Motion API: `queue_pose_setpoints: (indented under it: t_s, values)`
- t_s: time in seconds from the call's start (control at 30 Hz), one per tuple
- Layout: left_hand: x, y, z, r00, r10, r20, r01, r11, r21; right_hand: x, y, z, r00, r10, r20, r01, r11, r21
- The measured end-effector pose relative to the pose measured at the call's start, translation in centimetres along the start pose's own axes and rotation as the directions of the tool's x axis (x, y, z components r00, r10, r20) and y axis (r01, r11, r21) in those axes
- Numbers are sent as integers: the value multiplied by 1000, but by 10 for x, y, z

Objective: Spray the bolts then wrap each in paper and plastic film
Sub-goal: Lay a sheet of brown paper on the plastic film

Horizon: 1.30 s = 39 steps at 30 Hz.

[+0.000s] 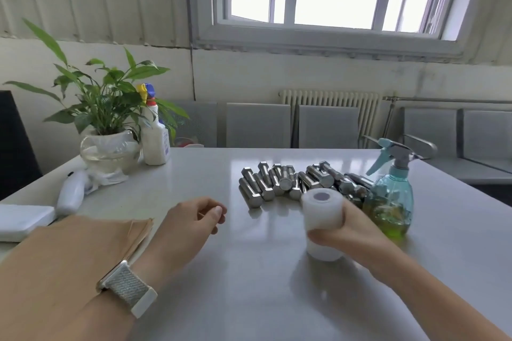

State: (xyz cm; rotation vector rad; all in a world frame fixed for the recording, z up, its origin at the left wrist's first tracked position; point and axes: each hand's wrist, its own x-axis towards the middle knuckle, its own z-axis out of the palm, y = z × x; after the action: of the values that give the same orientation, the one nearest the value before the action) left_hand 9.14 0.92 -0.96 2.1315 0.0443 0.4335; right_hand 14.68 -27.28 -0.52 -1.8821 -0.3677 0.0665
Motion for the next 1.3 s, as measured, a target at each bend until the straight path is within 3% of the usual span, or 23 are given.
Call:
queue_pose_setpoints:
  t_s: [0.1,0.17,0.23,0.33,0.47,0.63,0.77,0.9,1.17,1.3]
  values:
    - [0,12,12,996,31,87,-14,982,-187,2,-18,32,949,-38,312,10,996,92]
    - [-3,13,14,992,25,126,31,908,-418,4,-22,55,921,-80,382,16,986,166]
    - [-7,10,14,988,-11,156,103,796,-596,4,-22,72,944,-101,314,29,974,226]
    - [-10,8,19,970,-46,239,202,698,-687,3,-17,83,985,-78,151,30,954,299]
    - [-15,7,36,954,-2,301,214,708,-673,-1,-11,86,990,-77,122,29,936,350]
    - [-11,3,33,949,-32,314,258,650,-715,0,-12,81,965,-43,258,-74,901,428]
    - [-10,4,30,954,-113,277,288,595,-750,1,-14,76,947,-17,321,-182,794,580]
    - [-12,8,26,957,-148,249,282,676,-680,4,-9,73,921,117,372,-339,710,617]
    - [-17,15,27,955,-190,226,292,720,-629,2,-5,75,939,50,341,-252,774,581]
    - [-23,19,29,984,-111,136,161,879,-449,-2,-8,82,984,30,173,-111,871,479]
